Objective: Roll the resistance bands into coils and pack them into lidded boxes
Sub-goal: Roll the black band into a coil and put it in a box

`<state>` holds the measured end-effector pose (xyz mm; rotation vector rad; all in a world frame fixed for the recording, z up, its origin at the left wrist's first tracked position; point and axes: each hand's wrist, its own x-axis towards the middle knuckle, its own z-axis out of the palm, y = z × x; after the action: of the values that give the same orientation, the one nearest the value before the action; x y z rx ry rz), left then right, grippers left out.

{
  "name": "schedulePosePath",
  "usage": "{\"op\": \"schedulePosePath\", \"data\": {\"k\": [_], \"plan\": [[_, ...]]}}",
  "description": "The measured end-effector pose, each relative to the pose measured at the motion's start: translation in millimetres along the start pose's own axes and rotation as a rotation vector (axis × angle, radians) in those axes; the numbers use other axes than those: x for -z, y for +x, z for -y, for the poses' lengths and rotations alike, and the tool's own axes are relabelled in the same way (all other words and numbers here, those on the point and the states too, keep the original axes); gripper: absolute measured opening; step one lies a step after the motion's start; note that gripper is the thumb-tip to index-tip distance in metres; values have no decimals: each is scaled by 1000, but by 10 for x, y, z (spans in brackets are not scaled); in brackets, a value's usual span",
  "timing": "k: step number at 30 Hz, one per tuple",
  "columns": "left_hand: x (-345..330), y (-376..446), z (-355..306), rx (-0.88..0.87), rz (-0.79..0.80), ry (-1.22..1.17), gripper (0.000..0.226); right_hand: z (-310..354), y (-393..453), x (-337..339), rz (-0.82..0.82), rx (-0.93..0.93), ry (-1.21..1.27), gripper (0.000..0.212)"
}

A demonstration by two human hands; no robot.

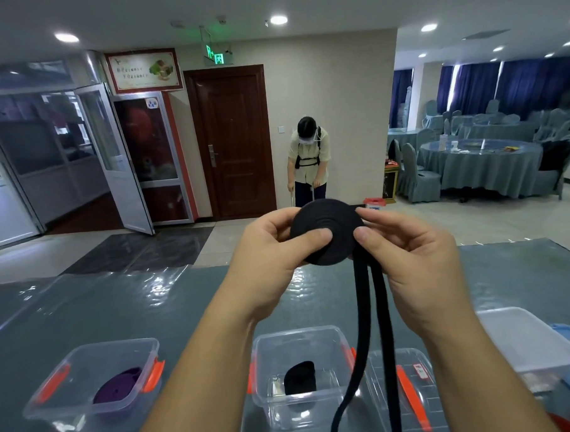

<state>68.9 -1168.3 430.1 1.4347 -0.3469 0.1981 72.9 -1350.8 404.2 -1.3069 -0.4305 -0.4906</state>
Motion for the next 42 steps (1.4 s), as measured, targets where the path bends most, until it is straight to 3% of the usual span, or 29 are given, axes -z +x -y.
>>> {"op": "schedulePosePath", "data": {"k": [4, 9, 13, 15, 20, 26, 30, 35, 40, 42], "plan": [[-99, -18, 59, 21, -84, -166, 29, -2, 15, -28, -10, 1, 71, 32], [9, -8, 29, 30, 1, 30, 31, -15, 4, 44, 35, 0, -43, 28], [-41, -7, 27, 10, -42, -113, 26, -6, 18, -18, 28, -9, 32, 40], [-60, -25, 71, 25, -57, -118, 26, -3, 37, -4, 33, 6, -4, 35], [59, 6, -22, 13, 63, 151, 34, -26, 33, 26, 79, -3, -97, 30], [-44, -31, 58, 47, -74, -40, 30, -30, 88, 25, 26, 7, -73, 24], [20, -20, 57, 63, -22, 27, 26, -29, 82, 27, 61, 15, -136, 24], [-3, -6, 57, 49, -75, -136, 26, -15, 84, -31, 40, 12, -33, 27], [40, -21, 69, 44, -11, 51, 32, -44, 56, -14, 39, -24, -79, 26], [37, -20, 54, 20, -26, 17, 28, -48, 47, -39, 25, -34, -14, 26]]}}
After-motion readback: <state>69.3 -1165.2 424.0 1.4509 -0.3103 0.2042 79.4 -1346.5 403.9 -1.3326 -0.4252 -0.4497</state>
